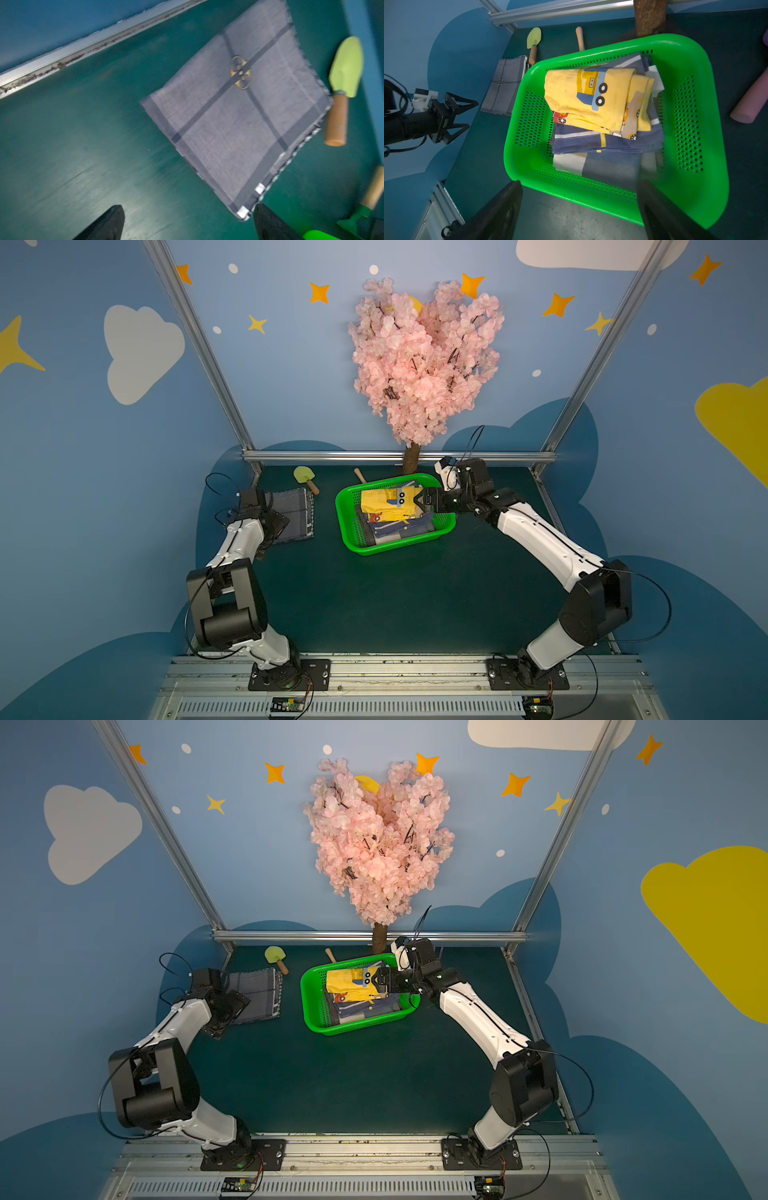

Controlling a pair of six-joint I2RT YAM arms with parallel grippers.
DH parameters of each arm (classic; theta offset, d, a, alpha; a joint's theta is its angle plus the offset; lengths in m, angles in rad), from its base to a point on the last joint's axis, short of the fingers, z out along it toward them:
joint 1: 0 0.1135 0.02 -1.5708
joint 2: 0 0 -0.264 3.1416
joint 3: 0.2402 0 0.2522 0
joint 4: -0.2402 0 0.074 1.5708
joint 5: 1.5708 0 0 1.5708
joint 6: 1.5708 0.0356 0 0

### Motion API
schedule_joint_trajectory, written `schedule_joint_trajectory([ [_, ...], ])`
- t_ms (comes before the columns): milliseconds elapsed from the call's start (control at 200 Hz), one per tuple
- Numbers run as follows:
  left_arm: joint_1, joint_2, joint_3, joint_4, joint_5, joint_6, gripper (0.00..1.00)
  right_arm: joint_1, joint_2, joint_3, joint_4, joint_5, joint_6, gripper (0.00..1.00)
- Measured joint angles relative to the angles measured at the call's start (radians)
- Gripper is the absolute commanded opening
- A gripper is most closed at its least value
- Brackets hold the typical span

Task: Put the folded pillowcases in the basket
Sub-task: Move the pillowcase to the center of the board.

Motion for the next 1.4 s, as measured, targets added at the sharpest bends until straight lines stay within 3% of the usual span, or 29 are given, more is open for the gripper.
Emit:
schedule_joint_trajectory([
  [250,0.021,0.05,0.049,-0.029,-0.03,0.005,1.0,-0.003,-0.09,-0.076,0.002,0.0,-0.002,0.92],
  [661,0.09,0.141,0.098,-0.026,-0.078,0.074,1.0,-0.041,-0.097,-0.13,-0.009,-0.015,0.016,0.92],
  [991,0.202,0.228,0.18,0.043,0.09,0.18,1.0,-0.072,-0.132,-0.159,-0.021,-0.014,0.02,0.92],
  [1402,0.213,0.37,0.271,0.056,0.269,0.247,1.0,-0.096,-0.132,-0.171,-0.031,-0.015,0.04,0.92],
])
